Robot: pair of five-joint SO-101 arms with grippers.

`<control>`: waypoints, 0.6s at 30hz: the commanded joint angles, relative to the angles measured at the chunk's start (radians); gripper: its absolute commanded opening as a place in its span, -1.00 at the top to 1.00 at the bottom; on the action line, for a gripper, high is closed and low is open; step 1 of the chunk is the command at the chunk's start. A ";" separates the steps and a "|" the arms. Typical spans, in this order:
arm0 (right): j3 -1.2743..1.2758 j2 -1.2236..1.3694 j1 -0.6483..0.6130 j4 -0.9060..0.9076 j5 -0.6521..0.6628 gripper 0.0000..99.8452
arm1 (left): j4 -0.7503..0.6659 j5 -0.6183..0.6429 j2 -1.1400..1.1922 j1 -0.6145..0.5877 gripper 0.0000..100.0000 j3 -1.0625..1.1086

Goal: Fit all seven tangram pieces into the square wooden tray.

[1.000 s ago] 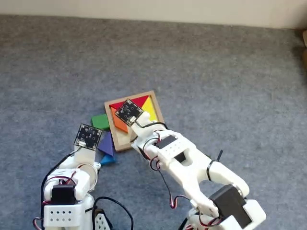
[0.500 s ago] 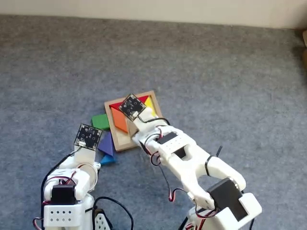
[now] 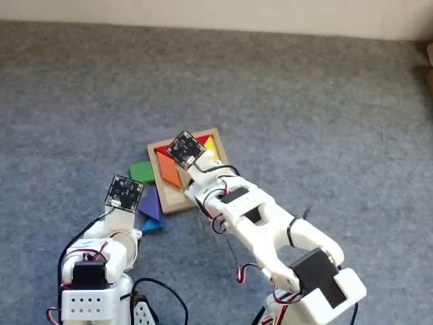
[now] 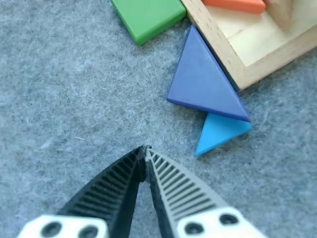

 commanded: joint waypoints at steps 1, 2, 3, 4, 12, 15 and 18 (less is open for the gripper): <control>-0.028 -0.094 0.008 -0.008 -0.003 0.95 | 0.002 -0.006 -0.027 0.019 0.99 0.019; -0.025 -0.111 0.008 -0.004 -0.003 0.95 | 0.002 -0.006 -0.027 0.019 0.99 0.019; -0.018 -0.128 0.008 0.019 -0.003 0.95 | 0.002 -0.006 -0.027 0.019 0.99 0.019; -0.018 -0.137 0.008 0.050 -0.003 0.95 | 0.002 -0.006 -0.027 0.019 0.99 0.019; -0.015 -0.085 -0.016 0.125 -0.008 0.95 | 0.002 -0.006 -0.027 0.019 0.99 0.019; -0.025 0.016 -0.047 0.120 -0.009 0.95 | 0.002 -0.006 -0.027 0.019 0.99 0.019; -0.097 0.107 -0.067 0.105 -0.006 0.95 | 0.002 -0.006 -0.027 0.019 0.99 0.019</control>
